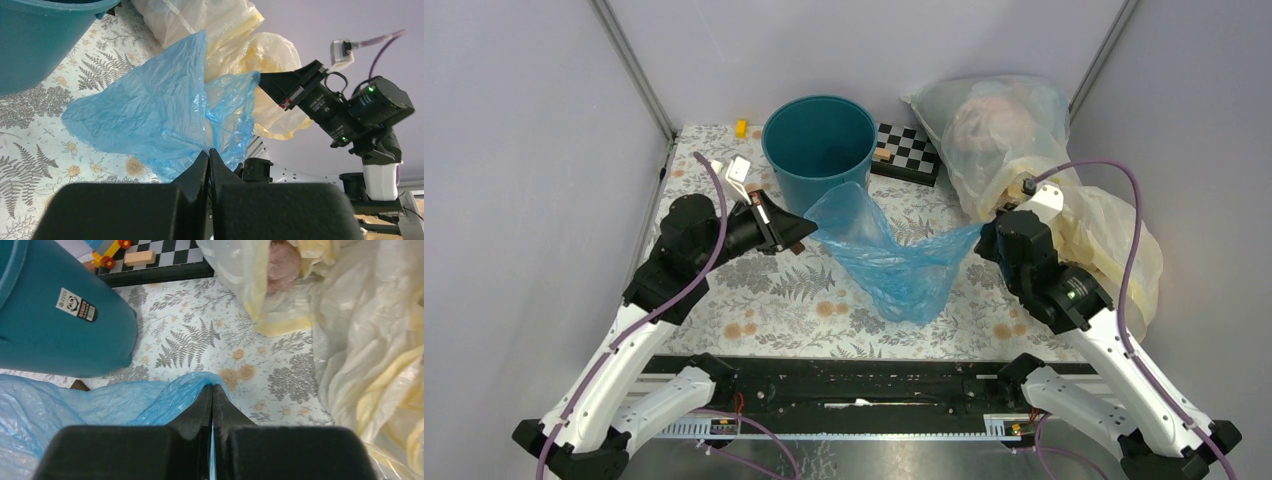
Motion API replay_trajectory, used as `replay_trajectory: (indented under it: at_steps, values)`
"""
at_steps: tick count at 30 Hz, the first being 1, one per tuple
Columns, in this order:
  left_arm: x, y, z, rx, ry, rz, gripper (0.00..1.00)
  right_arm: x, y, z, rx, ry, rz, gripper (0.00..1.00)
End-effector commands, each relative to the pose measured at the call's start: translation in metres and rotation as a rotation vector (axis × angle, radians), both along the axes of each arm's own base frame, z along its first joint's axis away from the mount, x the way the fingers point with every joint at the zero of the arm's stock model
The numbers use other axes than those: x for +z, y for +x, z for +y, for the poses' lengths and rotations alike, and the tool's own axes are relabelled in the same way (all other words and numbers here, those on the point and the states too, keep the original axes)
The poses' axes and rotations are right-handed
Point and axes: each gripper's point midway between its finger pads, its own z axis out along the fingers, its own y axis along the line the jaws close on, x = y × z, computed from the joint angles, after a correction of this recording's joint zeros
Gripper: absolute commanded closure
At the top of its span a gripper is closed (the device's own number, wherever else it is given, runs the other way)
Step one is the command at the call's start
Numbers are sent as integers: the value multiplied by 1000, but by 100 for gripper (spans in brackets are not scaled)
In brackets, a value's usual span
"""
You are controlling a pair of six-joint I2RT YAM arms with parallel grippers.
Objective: Put the trash bags into the trash bin
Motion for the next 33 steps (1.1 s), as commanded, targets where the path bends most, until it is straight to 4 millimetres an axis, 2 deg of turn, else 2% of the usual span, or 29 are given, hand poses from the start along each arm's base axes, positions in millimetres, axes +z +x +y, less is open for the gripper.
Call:
replay_trajectory:
  at_steps: [1,3,5,7,9,12,14,18,20,22,26,27,31,32,33]
  values:
    - [20,8,-1,19,-24,-51,100,6,-7,-22,-84,-12,-38,91]
    - [18,8,-6,-10,-26,-47,100,9,-11,-8,34,-28,-39,62]
    - [14,5,-13,-62,-29,-42,100,17,-19,18,245,-35,-73,43]
    - [8,4,-18,-94,-25,-33,100,30,-32,42,425,-7,-131,30]
    - [4,4,-20,-115,-21,-29,100,46,-42,58,540,26,-180,27]
    - [1,2,-23,-138,-25,-30,100,62,-55,90,750,51,-178,29]
    - [2,0,-25,-150,-36,-33,100,66,-60,110,861,68,-126,37]
    - [6,-1,-25,-157,-43,-39,100,60,-58,140,986,100,-70,56]
    - [4,-1,-24,-153,-43,-34,100,57,-58,154,1014,118,-83,57]
    - [4,-1,-24,-149,-41,-36,100,55,-58,166,1031,146,-109,50]
    - [1,0,-25,-149,-40,-23,100,48,-63,190,1084,176,-118,48]
    - [0,0,-25,-147,-38,-23,100,46,-66,196,1095,175,-118,44]
    - [-3,2,-24,-133,-34,-20,100,37,-65,201,1052,139,-127,8]
    - [-5,3,-24,-131,-33,-14,100,32,-62,201,1023,127,-119,2]
    - [-6,2,-24,-132,-34,-13,100,27,-57,199,979,109,-104,0]
